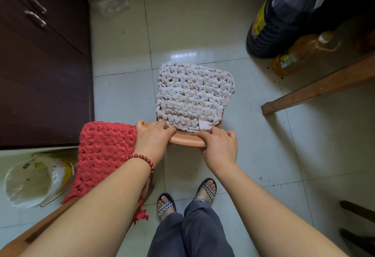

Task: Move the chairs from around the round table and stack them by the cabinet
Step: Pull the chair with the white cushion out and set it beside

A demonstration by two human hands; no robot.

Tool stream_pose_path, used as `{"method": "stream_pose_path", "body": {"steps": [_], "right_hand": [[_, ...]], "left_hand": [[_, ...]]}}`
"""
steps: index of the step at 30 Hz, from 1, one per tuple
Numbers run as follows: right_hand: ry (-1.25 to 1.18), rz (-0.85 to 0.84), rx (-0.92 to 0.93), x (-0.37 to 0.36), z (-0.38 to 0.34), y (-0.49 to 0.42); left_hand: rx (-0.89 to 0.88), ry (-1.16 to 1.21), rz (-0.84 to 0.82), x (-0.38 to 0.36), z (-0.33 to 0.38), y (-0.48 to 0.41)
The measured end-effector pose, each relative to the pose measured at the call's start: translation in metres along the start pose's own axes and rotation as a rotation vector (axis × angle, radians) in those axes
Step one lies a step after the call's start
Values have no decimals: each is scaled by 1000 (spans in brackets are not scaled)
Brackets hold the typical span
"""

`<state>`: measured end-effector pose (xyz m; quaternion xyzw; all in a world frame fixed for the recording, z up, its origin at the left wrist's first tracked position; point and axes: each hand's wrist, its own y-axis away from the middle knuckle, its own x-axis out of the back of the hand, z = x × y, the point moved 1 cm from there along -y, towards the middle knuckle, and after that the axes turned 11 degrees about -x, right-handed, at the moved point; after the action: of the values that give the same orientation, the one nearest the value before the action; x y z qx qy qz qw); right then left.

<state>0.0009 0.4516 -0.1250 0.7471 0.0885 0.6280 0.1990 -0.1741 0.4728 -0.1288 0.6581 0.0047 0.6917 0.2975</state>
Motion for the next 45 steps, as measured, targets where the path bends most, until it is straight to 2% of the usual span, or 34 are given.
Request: {"method": "stream_pose_path", "body": {"steps": [13, 19, 23, 26, 29, 32, 35, 45], "right_hand": [[-64, -30, -61, -8, -4, 4], [-203, -44, 4, 6, -9, 16], [-357, -10, 62, 21, -19, 33], [-452, 37, 39, 39, -25, 47], [-585, 89, -29, 63, -26, 65], [-703, 155, -49, 95, -25, 89], [-772, 233, -57, 130, -24, 115], [-926, 441, 77, 242, 1, 212]], "left_hand": [[-54, 153, 69, -1, -9, 15], [-65, 172, 49, 13, -8, 27], [-37, 217, 99, 33, -2, 37], [-45, 248, 166, 54, 6, 50], [-20, 323, 301, 81, 16, 67], [52, 514, 437, 113, 29, 89], [89, 687, 499, 144, 44, 109], [4, 813, 768, 250, 122, 186]]}}
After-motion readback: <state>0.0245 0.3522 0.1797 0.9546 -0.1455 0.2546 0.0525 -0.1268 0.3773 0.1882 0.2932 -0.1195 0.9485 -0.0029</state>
